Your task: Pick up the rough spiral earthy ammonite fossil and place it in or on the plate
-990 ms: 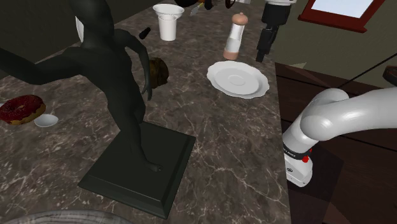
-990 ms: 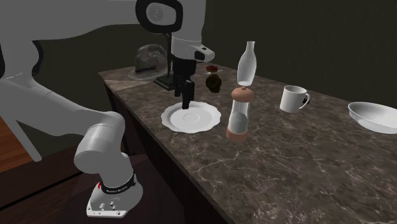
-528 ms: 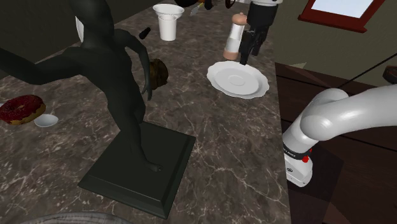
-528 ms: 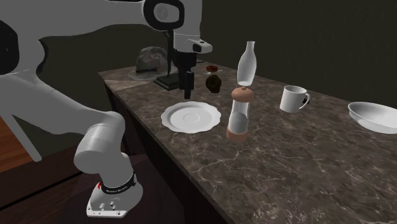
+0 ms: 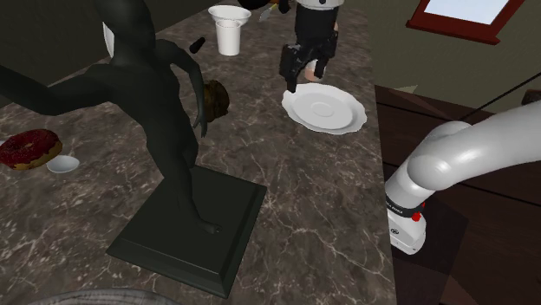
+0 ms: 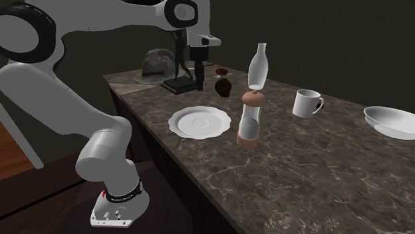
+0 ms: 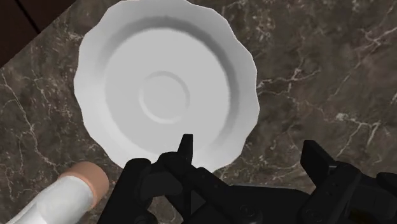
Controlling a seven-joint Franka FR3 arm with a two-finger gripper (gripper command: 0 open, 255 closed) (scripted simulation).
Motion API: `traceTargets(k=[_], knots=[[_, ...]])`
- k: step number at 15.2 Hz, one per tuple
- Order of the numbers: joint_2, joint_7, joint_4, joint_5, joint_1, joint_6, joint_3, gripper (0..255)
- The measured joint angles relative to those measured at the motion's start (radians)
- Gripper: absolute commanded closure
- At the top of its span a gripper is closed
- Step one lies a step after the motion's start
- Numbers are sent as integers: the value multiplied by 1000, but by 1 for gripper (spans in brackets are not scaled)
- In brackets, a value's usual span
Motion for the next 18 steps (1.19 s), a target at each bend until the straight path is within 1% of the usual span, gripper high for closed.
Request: traceTargets(k=[3, 6, 8, 10, 11, 13, 15, 16, 17, 18], knots=[[100, 148, 85, -37, -33, 24, 105, 0], [230, 315, 200, -109, -71, 27, 222, 0], [334, 438, 280, -181, -90, 21, 305, 0], [460, 567, 385, -280, -96, -13, 380, 0], [535, 639, 445, -341, -84, -39, 416, 0], [682, 773, 556, -465, -29, -93, 455, 0], [825, 875, 692, -589, 61, -167, 451, 0], [906, 926, 780, -652, 132, -213, 438, 0], [959, 951, 842, -697, 179, -242, 420, 0], [984, 963, 864, -718, 198, -250, 409, 0]])
